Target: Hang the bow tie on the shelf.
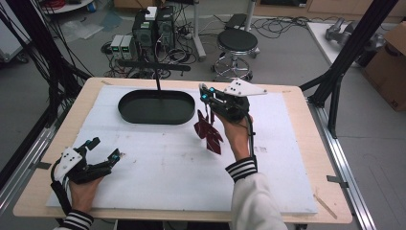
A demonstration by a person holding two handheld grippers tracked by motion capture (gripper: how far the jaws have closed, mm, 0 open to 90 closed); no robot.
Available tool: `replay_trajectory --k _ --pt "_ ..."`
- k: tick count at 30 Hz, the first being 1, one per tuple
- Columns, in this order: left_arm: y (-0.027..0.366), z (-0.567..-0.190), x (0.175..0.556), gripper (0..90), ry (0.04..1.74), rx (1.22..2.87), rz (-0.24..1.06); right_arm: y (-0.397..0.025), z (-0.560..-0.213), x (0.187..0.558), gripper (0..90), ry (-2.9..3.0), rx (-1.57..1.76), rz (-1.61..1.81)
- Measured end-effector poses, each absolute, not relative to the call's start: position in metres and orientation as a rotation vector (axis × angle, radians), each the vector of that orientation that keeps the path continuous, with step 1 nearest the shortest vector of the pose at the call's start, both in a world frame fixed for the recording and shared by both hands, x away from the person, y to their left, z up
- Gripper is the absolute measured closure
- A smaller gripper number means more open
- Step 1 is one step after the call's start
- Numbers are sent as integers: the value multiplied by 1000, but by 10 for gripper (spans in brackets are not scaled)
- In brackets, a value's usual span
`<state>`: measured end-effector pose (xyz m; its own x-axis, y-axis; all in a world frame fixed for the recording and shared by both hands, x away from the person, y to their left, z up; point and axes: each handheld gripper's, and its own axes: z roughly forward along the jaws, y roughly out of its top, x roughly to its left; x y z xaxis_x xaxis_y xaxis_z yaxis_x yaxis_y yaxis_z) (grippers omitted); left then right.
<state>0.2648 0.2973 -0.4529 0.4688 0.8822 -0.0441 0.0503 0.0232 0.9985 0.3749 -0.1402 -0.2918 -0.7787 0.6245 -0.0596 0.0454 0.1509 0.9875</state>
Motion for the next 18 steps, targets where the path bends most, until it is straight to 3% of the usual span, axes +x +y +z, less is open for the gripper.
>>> replay_trajectory --k 18 --pt "298 -453 265 124 886 1404 794 -98 -277 415 871 1998 622 1767"
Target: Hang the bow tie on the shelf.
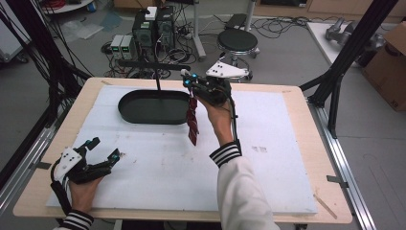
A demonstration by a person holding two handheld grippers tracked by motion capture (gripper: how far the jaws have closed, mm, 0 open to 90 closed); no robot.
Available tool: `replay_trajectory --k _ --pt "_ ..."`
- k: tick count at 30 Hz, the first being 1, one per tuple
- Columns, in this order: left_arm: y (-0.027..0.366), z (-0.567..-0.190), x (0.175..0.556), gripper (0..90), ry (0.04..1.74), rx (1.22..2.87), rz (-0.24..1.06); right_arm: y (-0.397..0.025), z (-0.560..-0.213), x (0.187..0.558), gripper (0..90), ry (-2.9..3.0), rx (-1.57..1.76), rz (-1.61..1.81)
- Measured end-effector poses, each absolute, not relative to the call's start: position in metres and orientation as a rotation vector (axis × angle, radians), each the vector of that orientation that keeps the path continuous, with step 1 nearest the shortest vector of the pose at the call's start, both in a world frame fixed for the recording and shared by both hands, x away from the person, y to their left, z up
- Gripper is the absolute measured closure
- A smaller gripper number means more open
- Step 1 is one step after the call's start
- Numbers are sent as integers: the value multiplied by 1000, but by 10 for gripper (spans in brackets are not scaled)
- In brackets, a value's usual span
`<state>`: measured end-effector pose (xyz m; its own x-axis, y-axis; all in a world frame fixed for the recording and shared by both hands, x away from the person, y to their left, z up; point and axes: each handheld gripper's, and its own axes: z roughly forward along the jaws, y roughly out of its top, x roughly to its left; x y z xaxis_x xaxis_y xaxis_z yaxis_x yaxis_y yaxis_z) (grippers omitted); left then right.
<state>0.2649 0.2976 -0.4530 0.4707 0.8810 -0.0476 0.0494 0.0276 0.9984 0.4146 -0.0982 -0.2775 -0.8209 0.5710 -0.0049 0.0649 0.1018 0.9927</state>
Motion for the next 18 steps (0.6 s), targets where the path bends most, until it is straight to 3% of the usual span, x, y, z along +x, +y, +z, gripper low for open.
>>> replay_trajectory --k 18 --pt "298 -453 265 125 889 1404 790 -66 -272 451 871 2004 621 1814"
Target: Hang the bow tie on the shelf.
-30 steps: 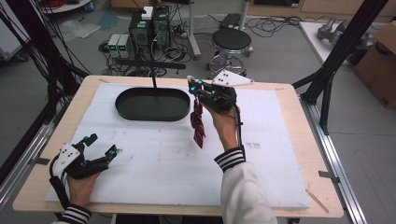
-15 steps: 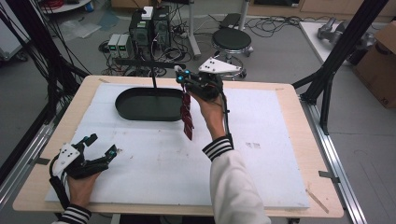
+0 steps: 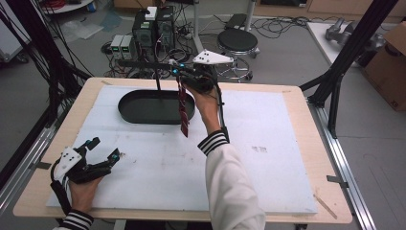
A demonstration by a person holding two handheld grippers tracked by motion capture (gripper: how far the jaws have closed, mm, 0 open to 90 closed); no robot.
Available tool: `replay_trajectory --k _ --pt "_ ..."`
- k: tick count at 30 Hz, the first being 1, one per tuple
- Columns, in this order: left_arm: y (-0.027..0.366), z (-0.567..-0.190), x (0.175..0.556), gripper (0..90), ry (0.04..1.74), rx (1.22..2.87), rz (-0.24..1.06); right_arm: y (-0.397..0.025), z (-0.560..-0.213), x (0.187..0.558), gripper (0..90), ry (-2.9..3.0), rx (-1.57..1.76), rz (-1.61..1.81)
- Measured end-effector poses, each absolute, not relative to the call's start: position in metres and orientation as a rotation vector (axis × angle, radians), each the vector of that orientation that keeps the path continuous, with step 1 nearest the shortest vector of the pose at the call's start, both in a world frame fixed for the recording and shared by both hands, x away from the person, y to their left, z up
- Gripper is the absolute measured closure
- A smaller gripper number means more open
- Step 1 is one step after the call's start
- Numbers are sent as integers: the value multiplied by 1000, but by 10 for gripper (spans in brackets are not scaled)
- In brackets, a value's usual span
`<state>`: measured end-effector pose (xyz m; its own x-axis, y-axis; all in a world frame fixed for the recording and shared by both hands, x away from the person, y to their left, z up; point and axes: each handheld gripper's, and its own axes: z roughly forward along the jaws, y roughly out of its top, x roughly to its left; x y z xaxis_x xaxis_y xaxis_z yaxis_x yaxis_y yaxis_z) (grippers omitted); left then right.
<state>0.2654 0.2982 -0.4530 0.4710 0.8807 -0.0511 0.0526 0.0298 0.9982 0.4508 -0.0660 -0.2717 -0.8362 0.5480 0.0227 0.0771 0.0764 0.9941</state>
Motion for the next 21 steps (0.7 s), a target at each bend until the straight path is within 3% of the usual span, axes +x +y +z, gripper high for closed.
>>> replay_trajectory --k 21 --pt "299 -453 265 124 890 1405 786 -55 -270 480 871 2034 633 1846"
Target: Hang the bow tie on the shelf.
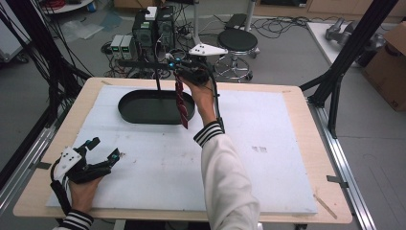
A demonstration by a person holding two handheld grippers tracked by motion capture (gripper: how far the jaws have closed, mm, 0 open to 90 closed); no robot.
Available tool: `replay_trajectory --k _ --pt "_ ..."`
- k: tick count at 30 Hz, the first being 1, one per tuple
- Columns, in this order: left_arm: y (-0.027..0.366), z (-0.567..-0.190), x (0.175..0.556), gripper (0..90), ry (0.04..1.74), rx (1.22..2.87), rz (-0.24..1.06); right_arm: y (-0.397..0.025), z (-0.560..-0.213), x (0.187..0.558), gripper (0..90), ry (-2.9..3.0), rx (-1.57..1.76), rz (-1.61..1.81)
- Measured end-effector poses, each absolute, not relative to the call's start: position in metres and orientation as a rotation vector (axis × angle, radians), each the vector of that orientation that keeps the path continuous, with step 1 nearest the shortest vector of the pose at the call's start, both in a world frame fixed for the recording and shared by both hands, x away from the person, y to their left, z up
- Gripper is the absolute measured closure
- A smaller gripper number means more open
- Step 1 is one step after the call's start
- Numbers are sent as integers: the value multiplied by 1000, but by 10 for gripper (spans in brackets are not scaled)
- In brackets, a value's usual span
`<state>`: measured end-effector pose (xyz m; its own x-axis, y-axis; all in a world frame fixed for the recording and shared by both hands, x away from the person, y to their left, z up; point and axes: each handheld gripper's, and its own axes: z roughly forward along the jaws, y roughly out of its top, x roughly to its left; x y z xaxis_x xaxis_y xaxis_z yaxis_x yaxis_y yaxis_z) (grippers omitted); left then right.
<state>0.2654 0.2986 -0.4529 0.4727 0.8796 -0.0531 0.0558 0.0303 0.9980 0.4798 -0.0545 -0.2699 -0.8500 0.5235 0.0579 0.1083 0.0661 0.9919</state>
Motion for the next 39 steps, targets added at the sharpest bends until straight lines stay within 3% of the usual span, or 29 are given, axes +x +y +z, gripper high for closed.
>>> replay_trajectory --k 39 --pt "298 -453 265 125 890 1402 787 -63 -279 525 869 2014 721 1753"
